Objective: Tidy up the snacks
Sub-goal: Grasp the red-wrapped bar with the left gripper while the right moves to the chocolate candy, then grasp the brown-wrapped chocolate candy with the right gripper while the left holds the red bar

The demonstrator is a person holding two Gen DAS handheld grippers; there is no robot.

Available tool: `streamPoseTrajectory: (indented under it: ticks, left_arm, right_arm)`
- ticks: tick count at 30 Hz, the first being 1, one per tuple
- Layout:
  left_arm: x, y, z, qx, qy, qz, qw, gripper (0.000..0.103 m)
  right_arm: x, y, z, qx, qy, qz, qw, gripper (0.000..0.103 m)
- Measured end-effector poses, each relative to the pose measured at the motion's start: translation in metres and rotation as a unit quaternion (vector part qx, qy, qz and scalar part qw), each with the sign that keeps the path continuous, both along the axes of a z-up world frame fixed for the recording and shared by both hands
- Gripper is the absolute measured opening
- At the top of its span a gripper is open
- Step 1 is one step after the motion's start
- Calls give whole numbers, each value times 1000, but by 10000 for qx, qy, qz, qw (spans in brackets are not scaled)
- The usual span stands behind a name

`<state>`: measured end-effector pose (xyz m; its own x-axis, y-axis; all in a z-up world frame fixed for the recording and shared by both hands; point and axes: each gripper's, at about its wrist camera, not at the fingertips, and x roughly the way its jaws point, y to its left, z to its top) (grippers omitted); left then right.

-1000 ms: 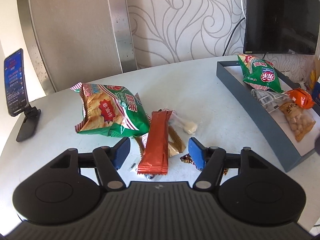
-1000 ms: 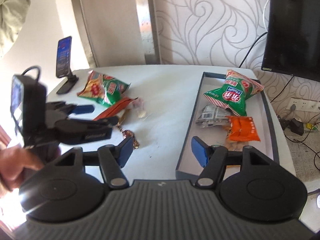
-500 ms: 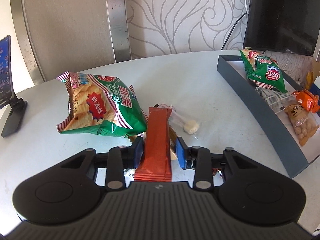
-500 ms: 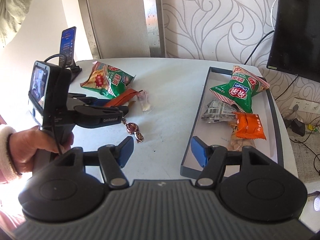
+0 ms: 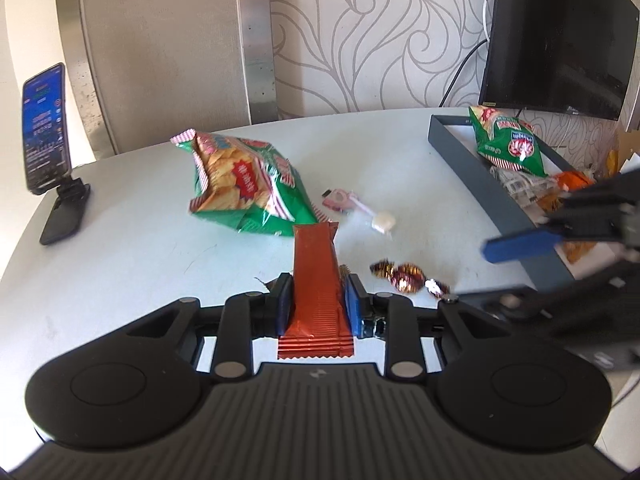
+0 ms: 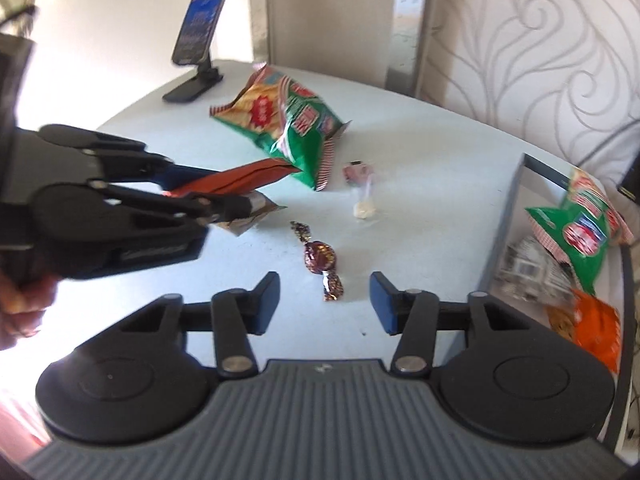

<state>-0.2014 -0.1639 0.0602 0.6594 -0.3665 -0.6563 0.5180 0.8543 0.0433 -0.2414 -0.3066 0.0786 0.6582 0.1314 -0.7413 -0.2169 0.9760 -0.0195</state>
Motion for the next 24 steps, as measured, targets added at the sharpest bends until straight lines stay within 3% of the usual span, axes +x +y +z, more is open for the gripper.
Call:
streamPoseTrajectory:
  ticks: [7, 13, 21, 23, 24]
  left_arm:
    - [-15, 17, -12, 180, 34, 123, 9998, 33]
    - [-12, 21, -18, 273, -13, 227, 9994, 34]
    - [-3, 17, -14, 76, 138, 242, 9996, 37]
    - [-1, 17, -11, -12, 168, 226, 9996, 42]
    - [1, 16, -11, -4, 171, 233, 9996, 52]
  right_arm:
    - [35, 9, -26, -262, 264, 239, 9990, 45]
    - [48, 10, -31, -88, 359, 320, 9988, 26]
    - [38, 5, -28, 44, 439, 153, 9989, 26]
    - [34, 3, -27, 60, 453, 106, 9989, 26]
    - [32, 1, -27, 77, 455, 79, 9989, 26]
